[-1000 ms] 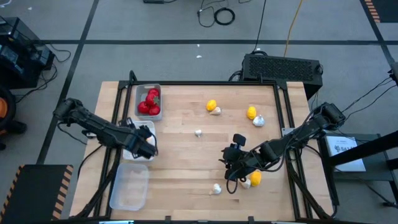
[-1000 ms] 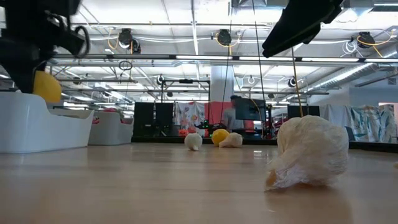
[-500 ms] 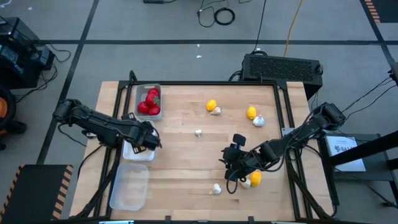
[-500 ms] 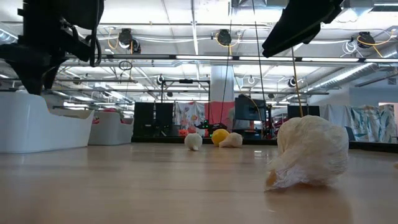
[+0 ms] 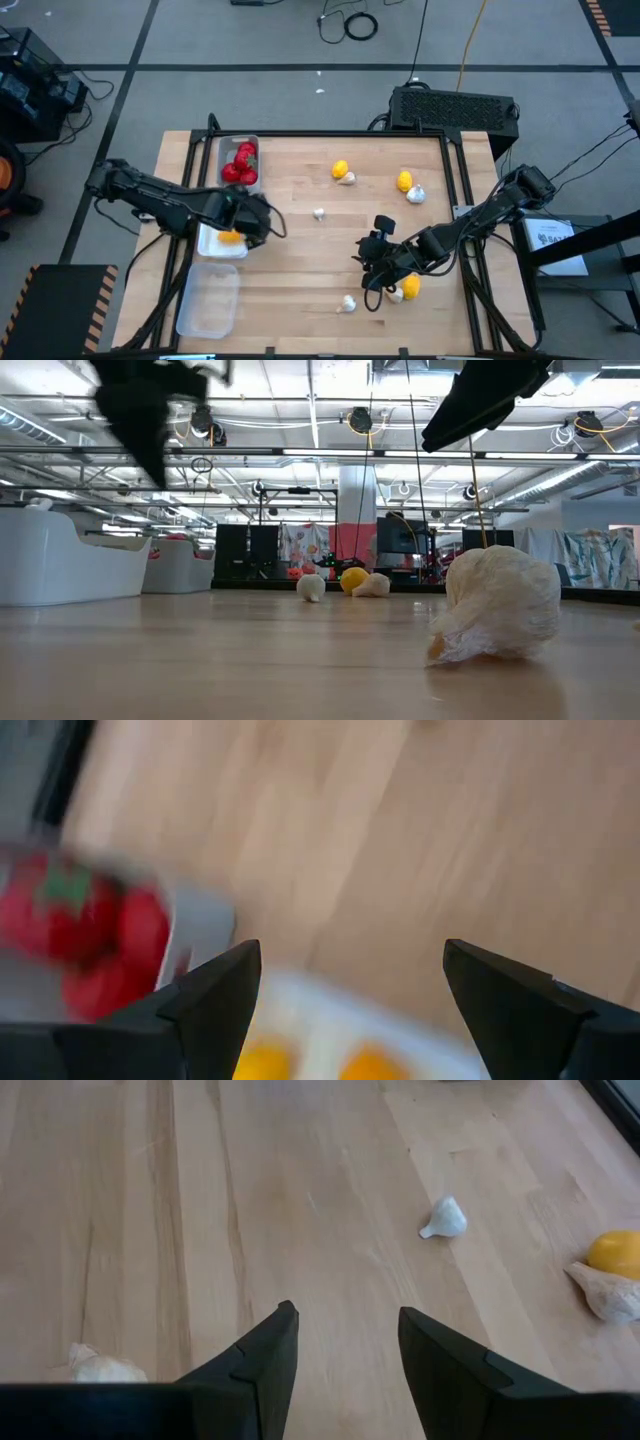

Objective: Sort produce into baskets
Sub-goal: Put the lemon into the white bin

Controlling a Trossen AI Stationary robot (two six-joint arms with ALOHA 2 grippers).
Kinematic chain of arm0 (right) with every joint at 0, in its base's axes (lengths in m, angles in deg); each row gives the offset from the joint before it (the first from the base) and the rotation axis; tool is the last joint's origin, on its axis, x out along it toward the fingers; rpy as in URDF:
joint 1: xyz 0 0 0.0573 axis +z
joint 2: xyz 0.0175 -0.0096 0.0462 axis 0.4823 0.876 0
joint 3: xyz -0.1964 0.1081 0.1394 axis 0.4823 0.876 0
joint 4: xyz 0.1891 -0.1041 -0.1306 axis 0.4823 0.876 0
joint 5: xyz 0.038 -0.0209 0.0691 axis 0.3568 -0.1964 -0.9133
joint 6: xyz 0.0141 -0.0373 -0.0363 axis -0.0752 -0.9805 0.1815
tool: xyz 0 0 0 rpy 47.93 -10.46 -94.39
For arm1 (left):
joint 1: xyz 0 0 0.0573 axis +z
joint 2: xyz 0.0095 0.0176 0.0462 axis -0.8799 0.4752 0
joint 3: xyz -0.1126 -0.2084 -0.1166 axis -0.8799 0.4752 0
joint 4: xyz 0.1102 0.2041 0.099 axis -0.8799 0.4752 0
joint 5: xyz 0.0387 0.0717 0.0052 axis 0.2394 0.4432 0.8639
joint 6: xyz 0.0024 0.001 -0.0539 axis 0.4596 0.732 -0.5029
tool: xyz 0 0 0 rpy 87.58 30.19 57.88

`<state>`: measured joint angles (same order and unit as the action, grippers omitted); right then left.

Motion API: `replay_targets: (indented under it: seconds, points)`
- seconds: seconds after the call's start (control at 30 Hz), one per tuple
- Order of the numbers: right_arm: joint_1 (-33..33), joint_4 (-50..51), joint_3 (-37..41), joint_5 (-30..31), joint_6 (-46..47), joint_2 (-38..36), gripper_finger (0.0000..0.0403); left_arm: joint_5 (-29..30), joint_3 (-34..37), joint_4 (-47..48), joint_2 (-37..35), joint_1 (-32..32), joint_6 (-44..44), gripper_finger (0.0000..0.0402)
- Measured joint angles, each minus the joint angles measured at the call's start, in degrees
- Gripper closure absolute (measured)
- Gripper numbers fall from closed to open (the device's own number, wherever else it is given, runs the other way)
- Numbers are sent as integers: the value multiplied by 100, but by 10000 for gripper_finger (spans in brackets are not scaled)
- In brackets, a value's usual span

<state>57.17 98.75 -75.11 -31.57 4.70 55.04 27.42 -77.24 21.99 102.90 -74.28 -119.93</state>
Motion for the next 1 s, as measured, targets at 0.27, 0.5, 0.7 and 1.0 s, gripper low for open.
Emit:
replay_targets:
  seconds: [0.27, 0.5, 0.7, 1.0]
  points:
    - [137, 50, -1, -22, 600, 0, 239, -283, -4, -2806, 749, 730, 1825, 80]
    - [727, 79, 0, -12, 1123, 0, 239, -625, -2, -4124, 1652, 1520, 2073, 80]
    - [1352, 37, 185, 700, 1353, 0, 239, -822, 4, -4597, 2073, 2045, 1948, 80]
    - [1720, 13, 1011, 870, 2555, 4, 239, -1516, 0, -5539, 2172, 2660, 1376, 80]
